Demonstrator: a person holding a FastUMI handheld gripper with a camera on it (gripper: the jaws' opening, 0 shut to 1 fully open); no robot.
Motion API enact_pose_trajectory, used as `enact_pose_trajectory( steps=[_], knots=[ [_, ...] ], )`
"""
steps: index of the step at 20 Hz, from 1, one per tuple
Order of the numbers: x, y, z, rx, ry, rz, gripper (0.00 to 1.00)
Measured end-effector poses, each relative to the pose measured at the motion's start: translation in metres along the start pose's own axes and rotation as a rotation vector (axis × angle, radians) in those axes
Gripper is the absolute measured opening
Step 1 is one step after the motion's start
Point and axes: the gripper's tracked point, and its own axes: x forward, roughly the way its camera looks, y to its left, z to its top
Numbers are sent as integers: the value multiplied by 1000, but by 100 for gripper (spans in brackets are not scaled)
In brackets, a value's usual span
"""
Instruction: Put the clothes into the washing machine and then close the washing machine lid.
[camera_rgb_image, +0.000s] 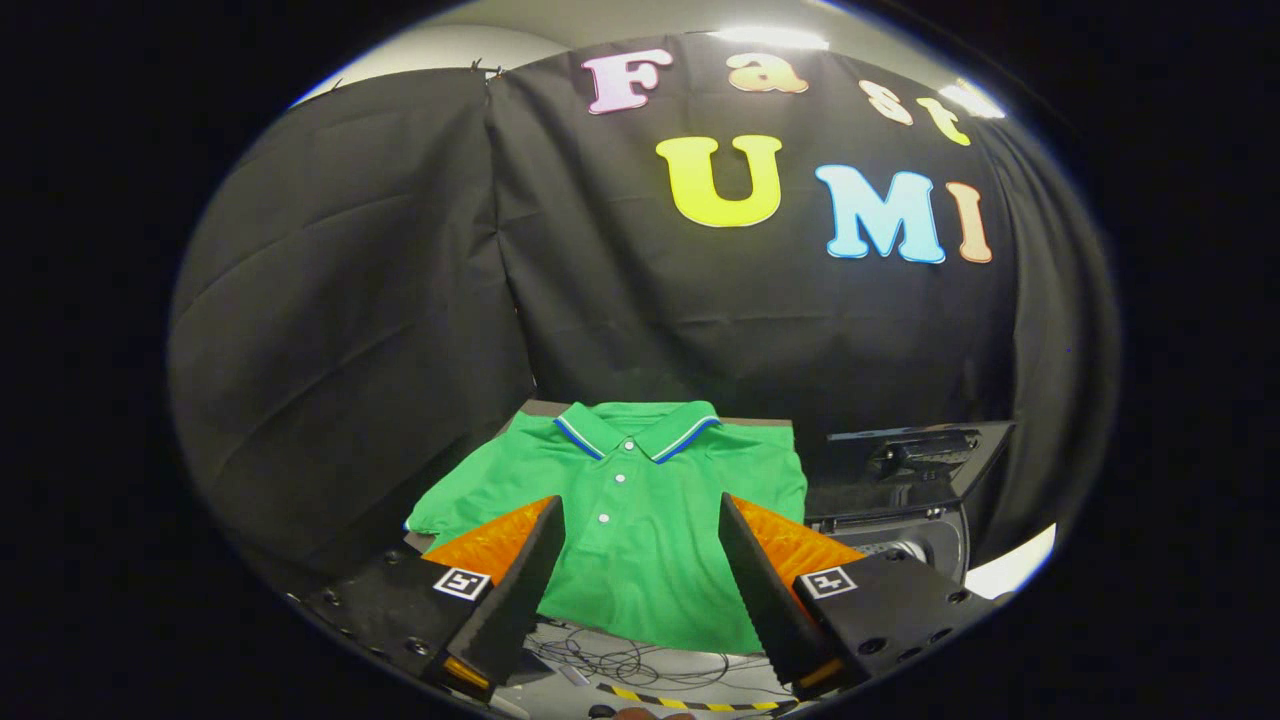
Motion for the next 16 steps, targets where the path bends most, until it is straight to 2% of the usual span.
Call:
enact_pose_trajectory(
  steps=[6,13,16],
  knots=[
    [38,29,-2,10,123,21,96],
    [93,34,-26,-39,223,-47,98],
    [109,34,-37,-41,259,-40,98]
  ],
)
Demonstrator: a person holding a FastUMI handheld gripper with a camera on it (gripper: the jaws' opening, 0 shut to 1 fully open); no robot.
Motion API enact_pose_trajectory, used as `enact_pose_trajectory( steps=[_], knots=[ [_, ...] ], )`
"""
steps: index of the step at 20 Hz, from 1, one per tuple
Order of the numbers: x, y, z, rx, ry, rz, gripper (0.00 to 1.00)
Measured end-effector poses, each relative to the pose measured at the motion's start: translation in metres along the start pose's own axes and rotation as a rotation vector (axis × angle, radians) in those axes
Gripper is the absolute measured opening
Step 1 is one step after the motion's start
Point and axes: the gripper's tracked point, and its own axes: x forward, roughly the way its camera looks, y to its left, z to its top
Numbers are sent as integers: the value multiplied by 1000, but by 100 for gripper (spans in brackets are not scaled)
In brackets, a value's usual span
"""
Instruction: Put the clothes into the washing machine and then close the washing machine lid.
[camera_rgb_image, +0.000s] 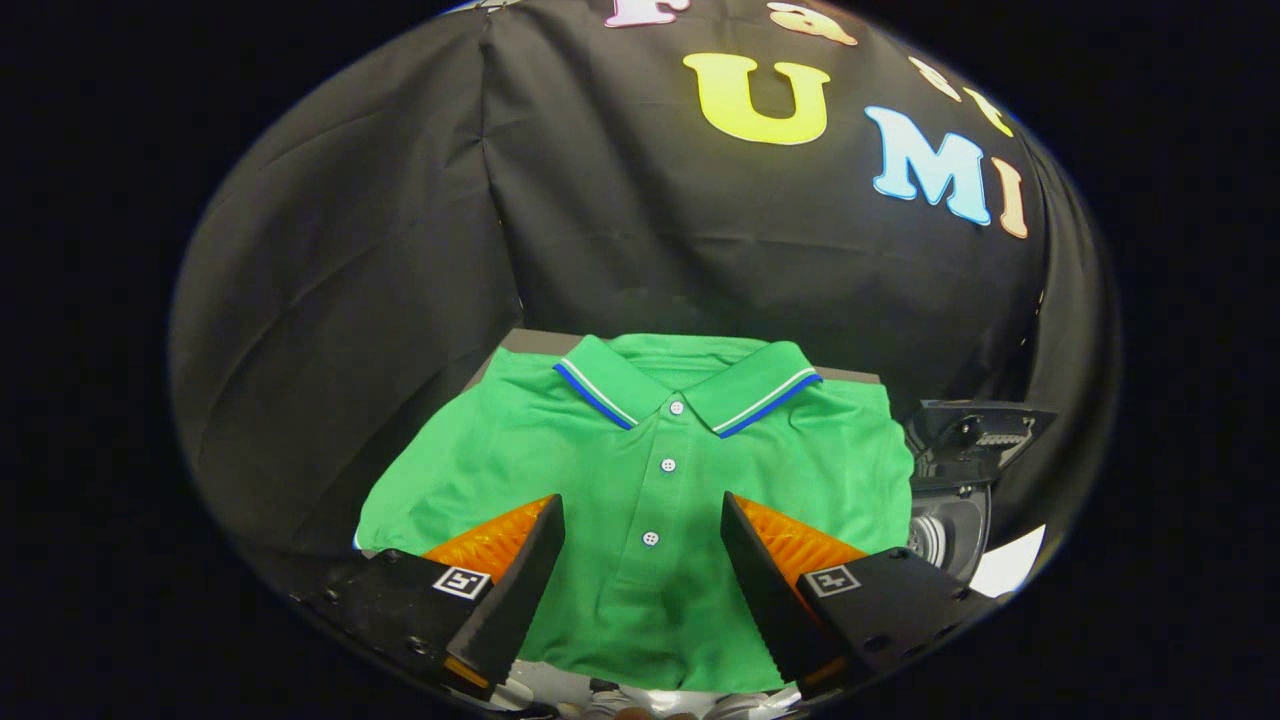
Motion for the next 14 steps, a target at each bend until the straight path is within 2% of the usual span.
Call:
enact_pose_trajectory(
  steps=[7,12,14],
  knots=[
    [12,-7,-15,34,57,-5,98],
    [16,-8,-23,-99,25,-43,97],
    [16,-6,-22,-103,1,-39,99]
  ],
)
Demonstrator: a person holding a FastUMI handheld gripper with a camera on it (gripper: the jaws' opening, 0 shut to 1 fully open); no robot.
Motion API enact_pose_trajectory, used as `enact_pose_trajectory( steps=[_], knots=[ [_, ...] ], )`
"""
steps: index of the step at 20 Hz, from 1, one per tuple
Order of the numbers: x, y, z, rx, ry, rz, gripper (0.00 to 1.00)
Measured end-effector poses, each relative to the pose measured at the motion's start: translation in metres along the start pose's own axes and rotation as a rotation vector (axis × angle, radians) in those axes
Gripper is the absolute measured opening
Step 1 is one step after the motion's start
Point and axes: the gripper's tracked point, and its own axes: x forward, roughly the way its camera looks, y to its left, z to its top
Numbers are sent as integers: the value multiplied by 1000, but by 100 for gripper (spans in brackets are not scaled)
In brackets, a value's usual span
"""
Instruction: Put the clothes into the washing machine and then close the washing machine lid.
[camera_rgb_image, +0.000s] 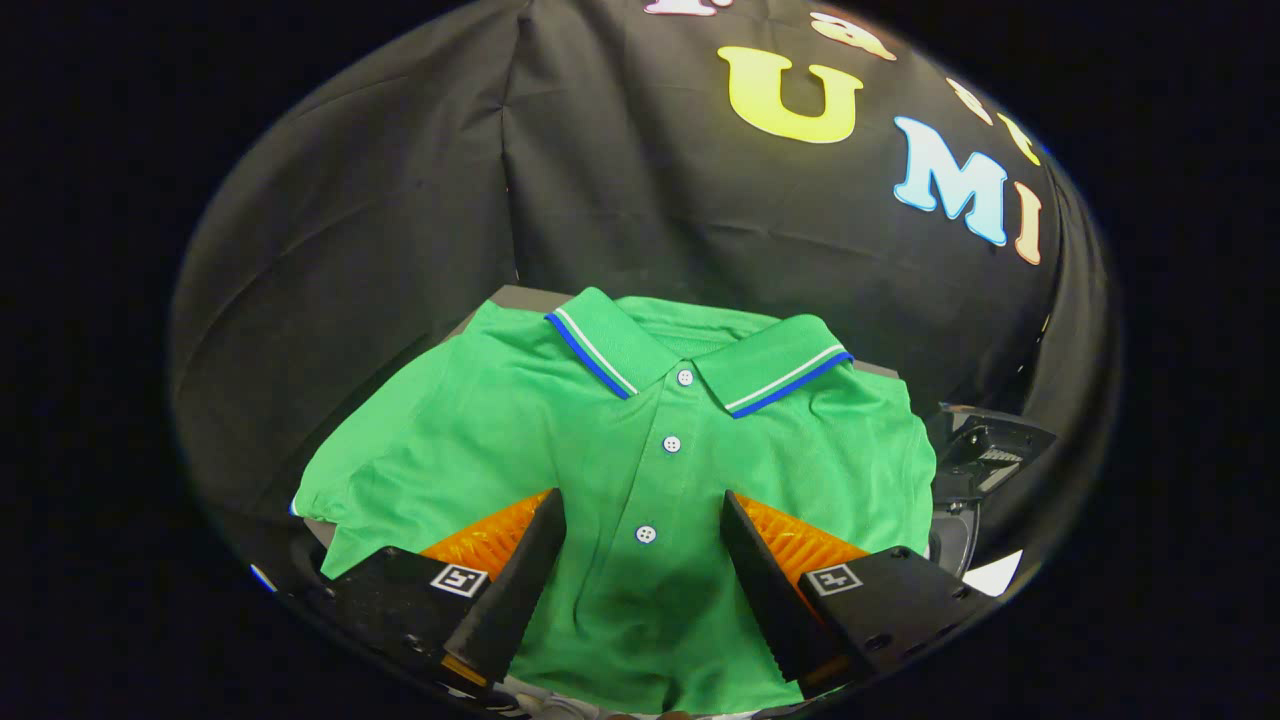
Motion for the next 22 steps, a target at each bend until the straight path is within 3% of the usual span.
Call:
enact_pose_trajectory(
  steps=[7,10,14,16,18,20,22],
  knots=[
    [-1,5,-1,-32,-32,36,95],
    [-2,3,2,-92,-32,19,65],
    [-5,9,4,-89,13,49,64],
    [-9,9,3,-77,9,40,12],
    [-7,8,6,-133,-15,19,12],
    [-5,9,8,-164,-32,2,2],
    [-4,9,4,-168,-35,-1,2]
  ],
)
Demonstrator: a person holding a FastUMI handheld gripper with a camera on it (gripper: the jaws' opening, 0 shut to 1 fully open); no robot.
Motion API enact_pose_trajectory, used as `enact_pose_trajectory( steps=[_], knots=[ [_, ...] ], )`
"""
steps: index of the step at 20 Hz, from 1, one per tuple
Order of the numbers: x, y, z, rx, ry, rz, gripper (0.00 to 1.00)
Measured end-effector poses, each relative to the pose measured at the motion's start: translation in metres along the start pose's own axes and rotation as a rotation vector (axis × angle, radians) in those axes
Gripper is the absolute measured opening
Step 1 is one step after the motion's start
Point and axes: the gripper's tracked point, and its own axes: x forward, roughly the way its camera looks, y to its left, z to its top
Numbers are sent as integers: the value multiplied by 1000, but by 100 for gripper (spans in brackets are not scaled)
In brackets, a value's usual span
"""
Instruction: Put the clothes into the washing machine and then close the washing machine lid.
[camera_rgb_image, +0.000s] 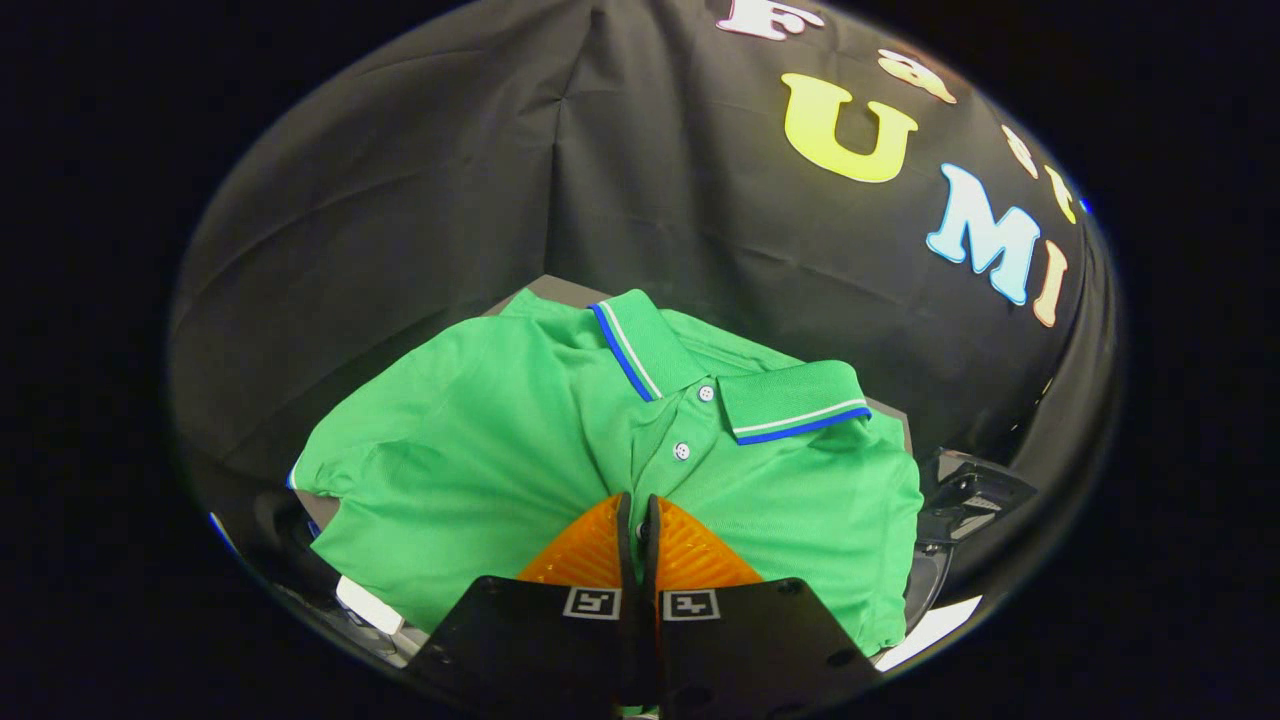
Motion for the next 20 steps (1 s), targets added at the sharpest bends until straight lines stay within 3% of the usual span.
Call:
enact_pose_trajectory(
  steps=[8,20],
  knots=[
    [-12,0,13,-15,-111,43,2],
    [-87,-51,52,47,-317,132,1]
  ],
)
